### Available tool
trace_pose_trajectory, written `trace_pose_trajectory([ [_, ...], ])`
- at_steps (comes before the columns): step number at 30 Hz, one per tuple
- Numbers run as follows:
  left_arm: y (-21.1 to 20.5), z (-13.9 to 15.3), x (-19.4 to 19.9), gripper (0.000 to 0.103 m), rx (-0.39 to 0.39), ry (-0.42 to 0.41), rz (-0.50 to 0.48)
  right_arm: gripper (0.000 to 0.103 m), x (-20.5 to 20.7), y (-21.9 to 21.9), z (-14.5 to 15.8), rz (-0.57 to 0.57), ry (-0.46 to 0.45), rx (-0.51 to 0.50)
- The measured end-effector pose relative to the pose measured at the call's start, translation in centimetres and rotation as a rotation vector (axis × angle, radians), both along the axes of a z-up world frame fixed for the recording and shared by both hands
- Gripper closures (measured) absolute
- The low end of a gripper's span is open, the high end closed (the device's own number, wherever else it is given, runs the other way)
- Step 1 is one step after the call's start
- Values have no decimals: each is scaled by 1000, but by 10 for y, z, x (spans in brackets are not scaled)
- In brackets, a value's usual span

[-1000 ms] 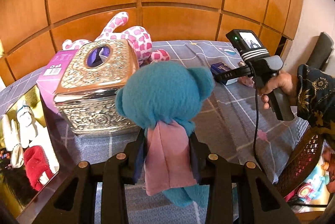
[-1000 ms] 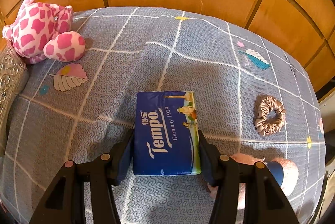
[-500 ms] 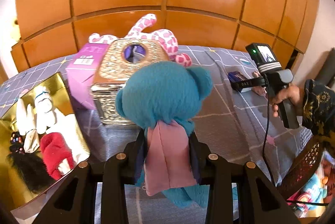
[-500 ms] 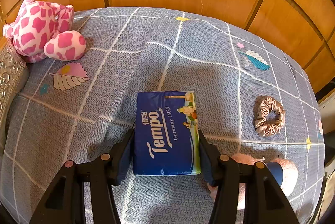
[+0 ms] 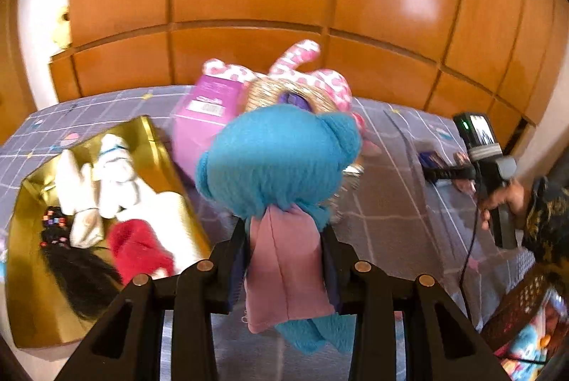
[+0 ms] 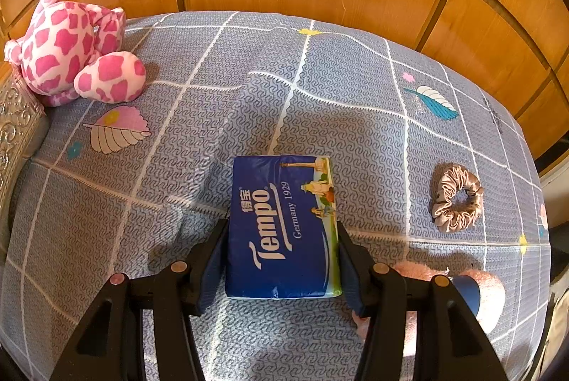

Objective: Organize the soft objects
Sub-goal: 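Release the teal bear into the gold tray while the right tool carries the Tempo pack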

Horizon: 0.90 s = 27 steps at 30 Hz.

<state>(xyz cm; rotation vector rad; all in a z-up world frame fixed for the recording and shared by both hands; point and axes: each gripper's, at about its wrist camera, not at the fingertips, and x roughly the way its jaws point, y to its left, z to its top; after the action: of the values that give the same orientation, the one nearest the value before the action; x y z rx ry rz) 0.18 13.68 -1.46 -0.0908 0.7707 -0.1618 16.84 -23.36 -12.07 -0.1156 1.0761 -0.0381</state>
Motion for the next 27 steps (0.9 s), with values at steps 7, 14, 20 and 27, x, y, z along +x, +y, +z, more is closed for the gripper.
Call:
trace_pose_trajectory([
  [7, 80, 11, 5, 65, -29, -14, 211, 47, 0, 0, 0, 4, -2, -8],
  [14, 173, -14, 7, 63, 26, 90, 438, 47, -1, 3, 0, 7, -5, -22],
  [20, 214, -40, 9, 43, 75, 159, 560, 47, -2, 3, 0, 9, -7, -28],
  [27, 213, -40, -3, 23, 86, 130, 604, 47, -2, 3, 0, 7, -7, -26],
])
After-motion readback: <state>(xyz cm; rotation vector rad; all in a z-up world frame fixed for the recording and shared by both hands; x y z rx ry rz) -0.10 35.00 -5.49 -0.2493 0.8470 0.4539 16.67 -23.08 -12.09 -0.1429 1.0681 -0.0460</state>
